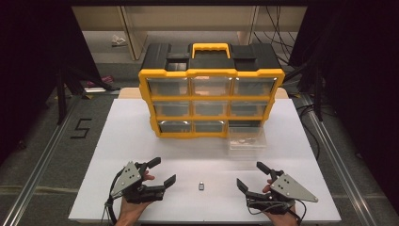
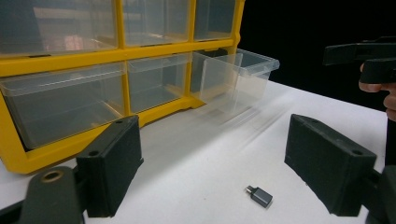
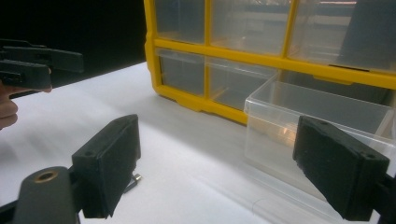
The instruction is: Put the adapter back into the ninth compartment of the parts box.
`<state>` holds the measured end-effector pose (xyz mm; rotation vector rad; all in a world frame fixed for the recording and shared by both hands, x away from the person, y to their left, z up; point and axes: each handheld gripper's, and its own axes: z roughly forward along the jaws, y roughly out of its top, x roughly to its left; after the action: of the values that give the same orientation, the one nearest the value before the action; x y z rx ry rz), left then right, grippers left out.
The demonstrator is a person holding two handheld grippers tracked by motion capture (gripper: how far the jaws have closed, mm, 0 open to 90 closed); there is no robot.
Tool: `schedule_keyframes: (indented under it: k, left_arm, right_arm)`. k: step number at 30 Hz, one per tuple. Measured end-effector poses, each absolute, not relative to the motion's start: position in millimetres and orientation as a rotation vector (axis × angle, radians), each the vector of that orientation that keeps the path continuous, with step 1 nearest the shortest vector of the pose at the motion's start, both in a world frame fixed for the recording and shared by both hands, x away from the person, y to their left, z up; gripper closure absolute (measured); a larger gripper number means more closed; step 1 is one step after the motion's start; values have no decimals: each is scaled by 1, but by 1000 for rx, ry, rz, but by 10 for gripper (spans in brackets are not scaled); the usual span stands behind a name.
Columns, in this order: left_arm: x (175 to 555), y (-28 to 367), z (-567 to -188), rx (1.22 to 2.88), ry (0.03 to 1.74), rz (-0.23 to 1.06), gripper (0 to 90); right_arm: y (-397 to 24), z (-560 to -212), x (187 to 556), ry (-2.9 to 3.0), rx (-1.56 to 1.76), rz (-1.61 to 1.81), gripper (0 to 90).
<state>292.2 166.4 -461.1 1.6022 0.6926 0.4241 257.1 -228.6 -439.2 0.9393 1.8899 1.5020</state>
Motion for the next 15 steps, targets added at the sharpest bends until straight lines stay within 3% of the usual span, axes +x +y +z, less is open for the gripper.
schedule_keyframes:
  k: [15]
  left_arm:
    - [291, 166, -461, 1597, 686, 427, 182]
  right_arm:
    - [-219, -439, 263, 1967, 943, 1457, 180]
